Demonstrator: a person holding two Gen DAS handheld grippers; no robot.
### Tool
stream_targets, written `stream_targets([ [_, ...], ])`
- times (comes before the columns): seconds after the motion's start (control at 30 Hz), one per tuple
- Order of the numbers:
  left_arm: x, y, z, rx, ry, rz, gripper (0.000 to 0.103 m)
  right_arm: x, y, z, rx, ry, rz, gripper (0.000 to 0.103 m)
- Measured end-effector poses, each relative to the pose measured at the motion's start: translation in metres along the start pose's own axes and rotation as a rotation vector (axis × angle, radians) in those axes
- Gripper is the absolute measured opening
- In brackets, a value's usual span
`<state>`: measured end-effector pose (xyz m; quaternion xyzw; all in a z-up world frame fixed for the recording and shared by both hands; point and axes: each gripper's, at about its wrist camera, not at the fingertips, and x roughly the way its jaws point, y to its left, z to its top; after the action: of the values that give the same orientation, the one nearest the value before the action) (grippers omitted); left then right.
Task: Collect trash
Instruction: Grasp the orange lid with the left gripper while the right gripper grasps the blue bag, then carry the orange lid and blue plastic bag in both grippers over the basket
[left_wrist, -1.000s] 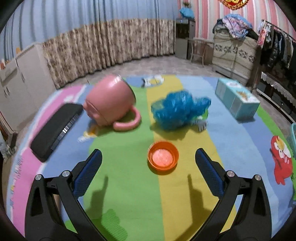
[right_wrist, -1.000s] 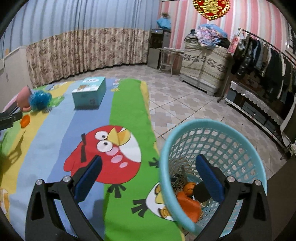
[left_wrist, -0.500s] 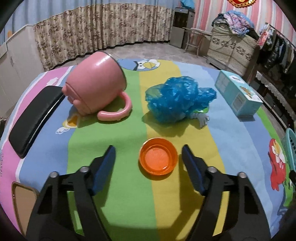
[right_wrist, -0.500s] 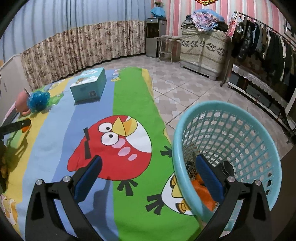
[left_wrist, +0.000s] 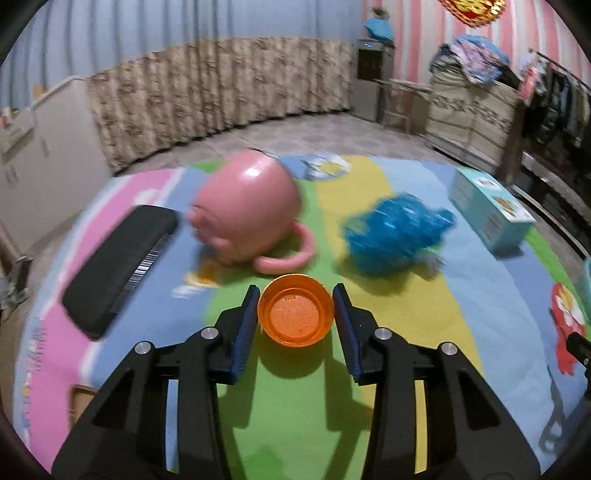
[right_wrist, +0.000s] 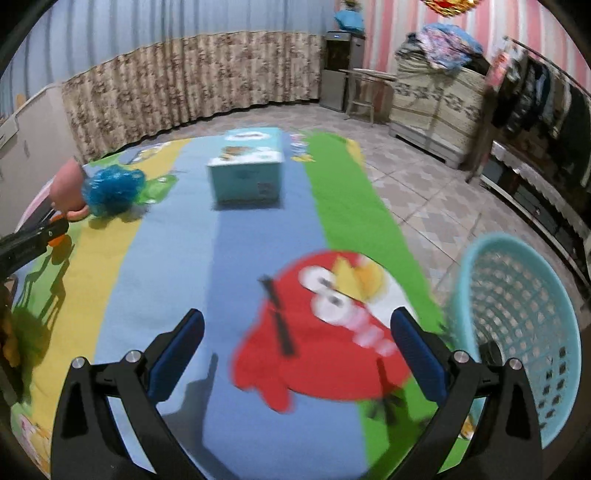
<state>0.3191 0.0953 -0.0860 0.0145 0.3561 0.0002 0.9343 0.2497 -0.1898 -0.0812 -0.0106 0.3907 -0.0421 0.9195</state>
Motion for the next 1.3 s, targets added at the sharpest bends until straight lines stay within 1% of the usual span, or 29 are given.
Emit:
stream_targets([
  [0.07,0.000,0.012,0.002,-0.032,-0.006,0.039,0.039,0.001,0.017,0.010,-0.036,-0.016,0.014,0.099],
  [0.13,-0.002,0.024,0.002,-0.068,-0.016,0.094,0.039,0.004,0.038,0.024,-0.070,-0.030,0.040,0.099],
  [0.27,-0.007,0.041,0.006,-0.096,-0.056,0.184,0.039,0.013,0.069,0.047,-0.096,-0.043,0.077,0.099],
  [0.33,-0.006,0.047,0.010,-0.111,-0.069,0.220,0.039,0.017,0.086,0.059,-0.108,-0.056,0.114,0.099],
  [0.4,-0.005,0.051,0.013,-0.131,-0.070,0.254,0.039,0.023,0.104,0.070,-0.135,-0.062,0.132,0.098],
  [0.6,-0.005,0.071,0.016,-0.213,-0.074,0.279,0.039,0.046,0.138,0.087,-0.173,-0.048,0.179,0.098],
  [0.73,-0.005,0.074,0.012,-0.233,-0.068,0.273,0.039,0.064,0.149,0.091,-0.188,-0.032,0.196,0.096],
  [0.77,-0.004,0.076,0.011,-0.231,-0.068,0.274,0.039,0.066,0.150,0.091,-0.188,-0.031,0.205,0.090],
  [0.8,-0.004,0.076,0.011,-0.229,-0.070,0.275,0.039,0.069,0.151,0.093,-0.192,-0.027,0.217,0.078],
  [0.83,-0.004,0.077,0.010,-0.230,-0.071,0.274,0.039,0.072,0.153,0.095,-0.200,-0.013,0.242,0.072],
  [0.87,-0.003,0.077,0.011,-0.228,-0.072,0.275,0.039,0.074,0.155,0.095,-0.202,-0.006,0.255,0.062],
  [0.9,-0.003,0.077,0.009,-0.227,-0.072,0.276,0.039,0.075,0.157,0.095,-0.204,-0.004,0.268,0.056],
  [0.93,-0.003,0.077,0.009,-0.226,-0.071,0.275,0.039,0.074,0.158,0.095,-0.214,-0.008,0.279,0.053],
  [1.0,-0.004,0.076,0.007,-0.221,-0.070,0.272,0.039,0.072,0.161,0.092,-0.229,-0.015,0.287,0.039],
  [1.03,-0.005,0.076,0.007,-0.219,-0.071,0.273,0.039,0.071,0.161,0.092,-0.231,-0.015,0.289,0.035],
  [1.07,-0.005,0.074,0.007,-0.217,-0.073,0.274,0.039,0.070,0.160,0.091,-0.228,-0.018,0.290,0.028],
  [1.1,-0.006,0.074,0.007,-0.214,-0.076,0.274,0.039,0.070,0.159,0.091,-0.226,-0.020,0.288,0.023],
  [1.13,-0.006,0.073,0.007,-0.210,-0.077,0.275,0.039,0.068,0.157,0.090,-0.222,-0.026,0.286,0.021],
  [1.2,-0.006,0.072,0.006,-0.204,-0.078,0.276,0.039,0.064,0.152,0.089,-0.212,-0.038,0.282,0.012],
  [1.3,-0.008,0.069,0.005,-0.200,-0.081,0.276,0.039,0.056,0.140,0.087,-0.186,-0.055,0.277,0.009],
])
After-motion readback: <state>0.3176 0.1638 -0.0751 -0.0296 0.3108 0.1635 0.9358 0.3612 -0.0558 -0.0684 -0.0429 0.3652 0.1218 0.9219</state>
